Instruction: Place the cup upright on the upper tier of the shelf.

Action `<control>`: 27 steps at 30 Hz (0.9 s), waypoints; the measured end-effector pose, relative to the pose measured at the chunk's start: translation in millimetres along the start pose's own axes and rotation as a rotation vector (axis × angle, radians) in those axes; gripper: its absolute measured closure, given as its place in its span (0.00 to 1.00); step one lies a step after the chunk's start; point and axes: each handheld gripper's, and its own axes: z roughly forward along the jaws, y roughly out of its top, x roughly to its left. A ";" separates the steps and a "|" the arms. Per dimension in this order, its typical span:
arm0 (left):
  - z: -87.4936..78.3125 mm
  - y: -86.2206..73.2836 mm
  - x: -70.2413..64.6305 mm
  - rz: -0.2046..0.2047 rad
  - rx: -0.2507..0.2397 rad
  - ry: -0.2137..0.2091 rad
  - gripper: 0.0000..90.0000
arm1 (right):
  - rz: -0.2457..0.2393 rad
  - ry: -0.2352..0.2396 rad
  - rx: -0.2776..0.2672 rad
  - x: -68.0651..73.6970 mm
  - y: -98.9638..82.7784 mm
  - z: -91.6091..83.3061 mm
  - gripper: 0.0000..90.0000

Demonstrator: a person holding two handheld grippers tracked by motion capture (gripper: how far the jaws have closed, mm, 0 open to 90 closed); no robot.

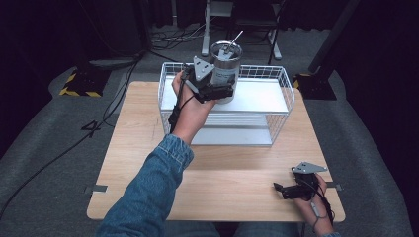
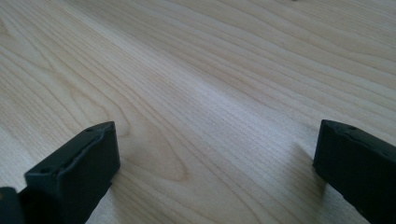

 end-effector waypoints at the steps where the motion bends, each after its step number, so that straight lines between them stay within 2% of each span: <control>1: 0.0 0.0 0.0 0.000 0.000 0.000 0.00 | -0.004 0.001 0.001 -0.2 0.1 0.1 0.01; 4: -14.3 1.0 1.6 0.018 0.001 -0.010 0.00 | -0.004 0.006 0.000 0.0 0.9 1.1 0.01; 5: -14.3 1.0 1.6 0.018 0.001 -0.010 0.00 | -0.004 0.006 0.000 0.0 0.9 1.1 0.01; 8: -31.9 2.1 2.1 0.039 -0.004 -0.023 0.00 | -0.015 0.011 0.001 -1.0 2.3 2.4 0.01; 10: -35.4 2.3 2.8 0.046 -0.003 -0.025 0.00 | -0.013 0.012 -0.001 -1.4 3.0 3.2 0.01; 11: -45.7 2.2 4.8 0.052 -0.010 -0.025 0.00 | -0.016 0.013 0.000 -1.9 3.6 3.6 0.01; 12: -45.7 2.2 4.8 0.052 -0.010 -0.025 0.00 | -0.016 0.013 0.001 -2.2 4.0 4.0 0.01; 15: -64.4 0.1 9.3 0.067 -0.011 -0.032 0.00 | -0.017 0.015 -0.001 -3.0 4.8 5.0 0.01; 17: -69.4 -0.9 10.3 0.069 -0.012 -0.032 0.00 | -0.017 0.015 0.001 -3.2 5.0 5.1 0.01; 21: -94.4 -5.5 15.9 0.082 -0.019 -0.046 0.00 | -0.019 0.015 0.002 -3.7 5.3 5.2 0.01; 22: -94.4 -5.5 15.9 0.082 -0.019 -0.046 0.00 | -0.019 0.015 0.002 -3.7 5.3 5.2 0.01; 23: -103.9 -6.6 19.0 0.080 -0.024 -0.052 0.01 | -0.018 0.015 0.002 -3.7 5.3 5.2 0.01; 24: -103.9 -6.6 19.0 0.080 -0.024 -0.052 0.01 | -0.019 0.015 0.002 -3.7 5.3 5.3 0.01; 25: -114.3 -7.4 23.1 0.078 -0.031 -0.056 0.01 | -0.019 0.015 0.002 -3.7 5.3 5.3 0.01; 26: -114.3 -7.4 23.1 0.078 -0.031 -0.056 0.01 | -0.019 0.015 0.002 -3.7 5.3 5.3 0.01; 27: -122.0 -8.0 26.3 0.083 -0.037 -0.063 0.01 | -0.019 0.015 0.002 -3.6 5.3 5.3 0.01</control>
